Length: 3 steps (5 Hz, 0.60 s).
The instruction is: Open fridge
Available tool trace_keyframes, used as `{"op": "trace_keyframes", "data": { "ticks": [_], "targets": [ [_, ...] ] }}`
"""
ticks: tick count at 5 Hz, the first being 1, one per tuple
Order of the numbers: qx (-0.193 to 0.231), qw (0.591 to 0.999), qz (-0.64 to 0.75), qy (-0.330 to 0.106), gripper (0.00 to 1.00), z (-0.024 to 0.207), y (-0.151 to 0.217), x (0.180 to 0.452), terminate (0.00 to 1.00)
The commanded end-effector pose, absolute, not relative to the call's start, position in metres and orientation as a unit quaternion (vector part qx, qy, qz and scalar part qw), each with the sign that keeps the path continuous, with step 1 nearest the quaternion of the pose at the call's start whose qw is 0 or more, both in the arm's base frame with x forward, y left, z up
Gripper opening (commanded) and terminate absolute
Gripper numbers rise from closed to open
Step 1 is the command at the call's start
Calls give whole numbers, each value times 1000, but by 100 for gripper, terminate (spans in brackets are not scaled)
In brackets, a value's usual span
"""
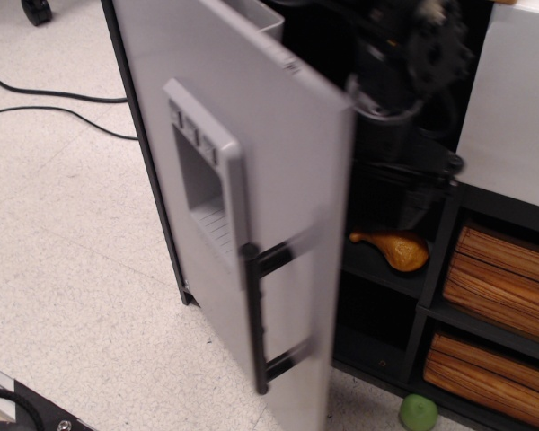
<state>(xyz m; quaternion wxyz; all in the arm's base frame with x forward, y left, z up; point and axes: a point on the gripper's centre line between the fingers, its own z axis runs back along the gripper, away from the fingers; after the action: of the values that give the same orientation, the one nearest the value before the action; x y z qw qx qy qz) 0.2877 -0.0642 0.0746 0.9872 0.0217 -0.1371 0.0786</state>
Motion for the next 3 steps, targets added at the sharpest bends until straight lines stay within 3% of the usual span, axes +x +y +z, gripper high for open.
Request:
{"op": "trace_keyframes", "data": {
  "ticks": [1,3],
  "targets": [
    [19,984,91,-149,100,103,-21,247,0],
    [36,989,85,-118,100,95,31,203,0]
  ]
}}
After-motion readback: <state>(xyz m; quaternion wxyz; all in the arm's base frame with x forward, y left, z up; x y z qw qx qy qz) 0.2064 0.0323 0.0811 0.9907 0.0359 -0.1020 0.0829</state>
